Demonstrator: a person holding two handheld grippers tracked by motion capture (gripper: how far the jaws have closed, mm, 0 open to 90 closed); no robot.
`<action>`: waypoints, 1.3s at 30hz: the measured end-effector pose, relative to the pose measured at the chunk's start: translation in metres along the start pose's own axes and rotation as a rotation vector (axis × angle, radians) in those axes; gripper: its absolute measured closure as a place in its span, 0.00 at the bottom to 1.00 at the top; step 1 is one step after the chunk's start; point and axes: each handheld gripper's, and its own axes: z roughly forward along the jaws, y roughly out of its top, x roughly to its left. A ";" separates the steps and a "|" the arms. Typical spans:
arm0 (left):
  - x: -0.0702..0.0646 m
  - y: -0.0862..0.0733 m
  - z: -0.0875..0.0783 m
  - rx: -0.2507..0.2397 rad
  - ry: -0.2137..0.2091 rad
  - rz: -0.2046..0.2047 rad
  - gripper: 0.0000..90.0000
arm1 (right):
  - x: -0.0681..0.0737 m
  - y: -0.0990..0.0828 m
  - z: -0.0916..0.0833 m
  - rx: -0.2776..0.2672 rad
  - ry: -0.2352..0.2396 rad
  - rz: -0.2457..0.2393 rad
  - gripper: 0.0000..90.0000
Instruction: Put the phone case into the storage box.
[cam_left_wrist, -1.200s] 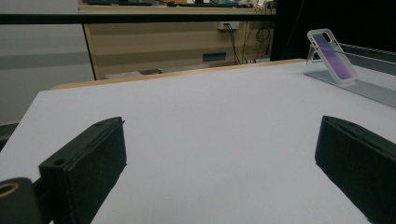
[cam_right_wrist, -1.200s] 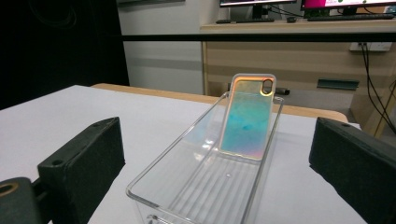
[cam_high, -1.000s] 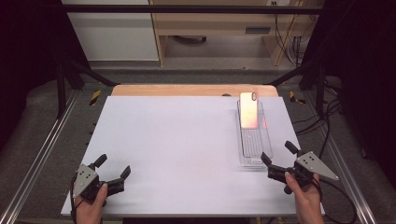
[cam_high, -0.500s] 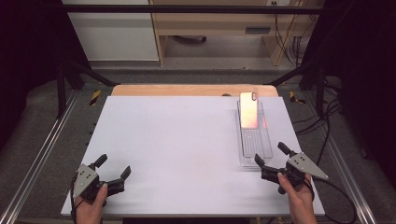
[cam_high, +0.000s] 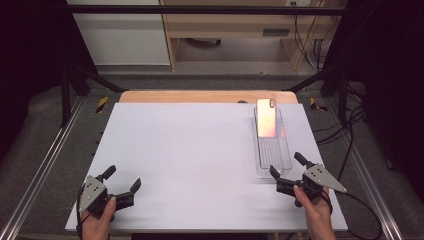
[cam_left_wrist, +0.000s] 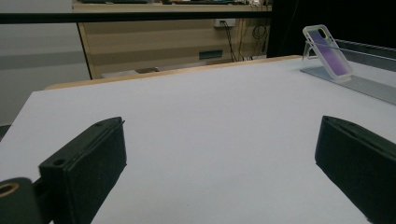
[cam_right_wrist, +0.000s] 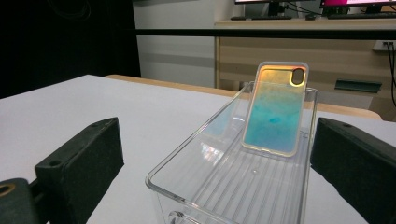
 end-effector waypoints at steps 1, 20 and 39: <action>0.000 0.000 0.000 0.002 -0.001 0.000 0.02 | 0.001 0.000 0.001 -0.002 0.001 0.000 0.03; -0.001 0.000 -0.001 -0.009 -0.026 0.019 0.02 | 0.013 -0.003 0.016 -0.008 0.010 -0.026 0.03; 0.001 0.005 -0.004 -0.038 -0.055 0.014 0.02 | 0.022 -0.008 0.019 -0.007 0.062 -0.068 0.04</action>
